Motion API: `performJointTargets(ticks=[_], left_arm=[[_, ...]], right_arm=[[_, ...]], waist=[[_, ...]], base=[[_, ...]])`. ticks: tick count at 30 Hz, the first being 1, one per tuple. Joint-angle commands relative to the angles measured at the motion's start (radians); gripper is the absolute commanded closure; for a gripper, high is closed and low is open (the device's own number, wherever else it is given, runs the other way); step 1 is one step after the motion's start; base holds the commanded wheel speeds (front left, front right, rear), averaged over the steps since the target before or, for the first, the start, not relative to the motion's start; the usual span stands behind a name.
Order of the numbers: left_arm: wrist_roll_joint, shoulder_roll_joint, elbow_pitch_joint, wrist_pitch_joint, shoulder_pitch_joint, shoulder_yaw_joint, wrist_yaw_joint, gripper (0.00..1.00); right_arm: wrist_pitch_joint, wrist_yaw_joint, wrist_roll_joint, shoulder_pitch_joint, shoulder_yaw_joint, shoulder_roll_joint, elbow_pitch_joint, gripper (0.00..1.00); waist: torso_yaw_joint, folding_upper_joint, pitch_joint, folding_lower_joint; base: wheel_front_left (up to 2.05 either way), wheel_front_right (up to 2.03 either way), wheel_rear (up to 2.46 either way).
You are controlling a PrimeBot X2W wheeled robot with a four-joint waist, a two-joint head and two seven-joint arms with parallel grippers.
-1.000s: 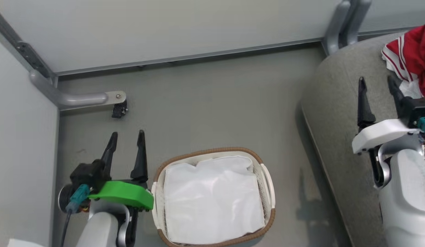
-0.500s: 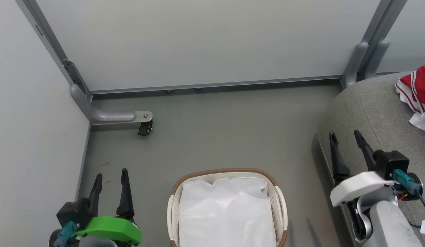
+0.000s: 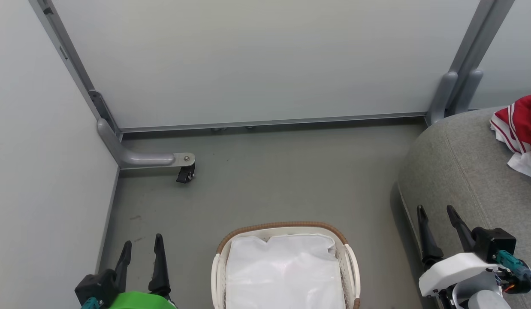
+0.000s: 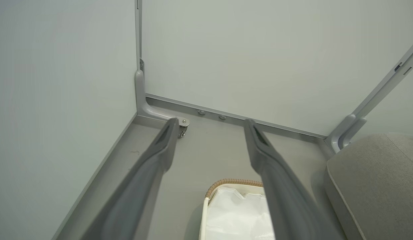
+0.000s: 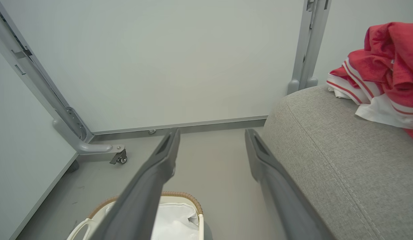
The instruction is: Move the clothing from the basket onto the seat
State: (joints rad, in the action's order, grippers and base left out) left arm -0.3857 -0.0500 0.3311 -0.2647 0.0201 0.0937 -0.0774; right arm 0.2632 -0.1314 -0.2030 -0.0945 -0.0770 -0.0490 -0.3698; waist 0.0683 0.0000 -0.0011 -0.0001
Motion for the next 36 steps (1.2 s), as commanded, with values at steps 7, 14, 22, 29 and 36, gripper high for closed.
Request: performJointTargets(ticks=[7,14,22,29,36], left_arm=[[0.001,-0.001,0.005,0.001,0.004,-0.003,0.006,0.00],[0.006,0.000,0.009,0.001,0.000,-0.001,0.005,1.00],[-0.091,0.002,0.027,0.032,-0.012,-0.016,0.001,1.00],[-0.199,0.002,0.015,0.065,-0.024,-0.034,-0.005,1.00],[-0.303,0.001,0.003,0.096,-0.035,-0.051,-0.010,1.00]], right_arm=[[0.002,0.001,0.029,0.001,0.008,-0.003,-0.001,0.00],[-0.001,0.000,0.025,0.000,0.016,0.002,-0.006,1.00],[-0.041,0.000,-0.085,-0.003,0.003,0.007,-0.027,1.00],[-0.069,0.000,-0.213,0.001,0.004,0.006,-0.006,1.00],[-0.097,0.000,-0.334,0.001,0.002,0.005,0.011,1.00]], waist=[[-0.003,0.0000,-0.001,0.0001],[-0.007,0.0000,-0.002,0.0001],[-0.010,0.0000,-0.001,0.0001],[-0.014,0.0000,-0.001,0.0001],[-0.017,0.0000,-0.001,0.0001]], base=[[0.00,0.00,0.00],[0.00,0.00,0.00],[0.00,0.00,0.00],[0.00,0.00,0.00],[0.00,0.00,0.00]])
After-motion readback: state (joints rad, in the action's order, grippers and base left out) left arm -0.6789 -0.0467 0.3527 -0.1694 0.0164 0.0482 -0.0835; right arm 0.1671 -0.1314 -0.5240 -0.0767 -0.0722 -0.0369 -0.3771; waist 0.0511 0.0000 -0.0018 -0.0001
